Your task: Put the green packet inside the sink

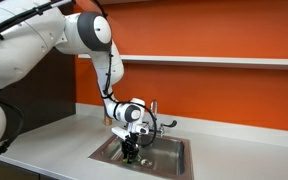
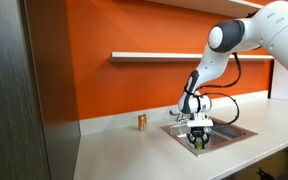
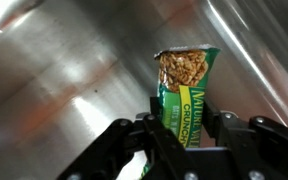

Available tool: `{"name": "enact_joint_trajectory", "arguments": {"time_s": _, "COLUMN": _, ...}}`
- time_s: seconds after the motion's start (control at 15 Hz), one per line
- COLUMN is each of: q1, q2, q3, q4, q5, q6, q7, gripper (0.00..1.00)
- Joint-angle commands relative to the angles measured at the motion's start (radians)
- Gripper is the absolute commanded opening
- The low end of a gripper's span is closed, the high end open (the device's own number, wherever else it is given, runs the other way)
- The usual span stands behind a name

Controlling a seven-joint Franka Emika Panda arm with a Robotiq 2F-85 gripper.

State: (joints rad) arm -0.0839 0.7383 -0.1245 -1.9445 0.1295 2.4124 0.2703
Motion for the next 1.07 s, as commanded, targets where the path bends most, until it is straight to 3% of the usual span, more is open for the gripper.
{"name": "enact_joint_trajectory", "arguments": {"time_s": 0.0, "q1": -0.023, "q2": 0.026, "q3": 0.020, "q4": 0.043, "q5": 0.021, "q6": -0.024, "q7": -0.033, "gripper": 0.19}}
{"name": "enact_joint_trajectory", "arguments": {"time_s": 0.4, "q1": -0.024, "q2": 0.048, "q3": 0.021, "q4": 0.063, "q5": 0.021, "q6": -0.029, "q7": -0.034, "gripper": 0.19}}
{"name": "enact_joint_trajectory", "arguments": {"time_s": 0.47, "q1": -0.024, "q2": 0.049, "q3": 0.020, "q4": 0.065, "q5": 0.021, "q6": -0.030, "q7": -0.033, "gripper": 0.32}}
{"name": "enact_joint_trajectory", "arguments": {"time_s": 0.53, "q1": -0.024, "q2": 0.049, "q3": 0.020, "q4": 0.066, "q5": 0.022, "q6": -0.031, "q7": -0.031, "gripper": 0.64}}
{"name": "enact_joint_trajectory", "arguments": {"time_s": 0.87, "q1": -0.017, "q2": 0.003, "q3": 0.012, "q4": 0.046, "q5": 0.020, "q6": -0.038, "q7": -0.018, "gripper": 0.98}}
{"name": "enact_joint_trajectory", "arguments": {"time_s": 1.0, "q1": -0.010, "q2": -0.030, "q3": 0.005, "q4": 0.033, "q5": 0.016, "q6": -0.041, "q7": -0.010, "gripper": 1.00}}
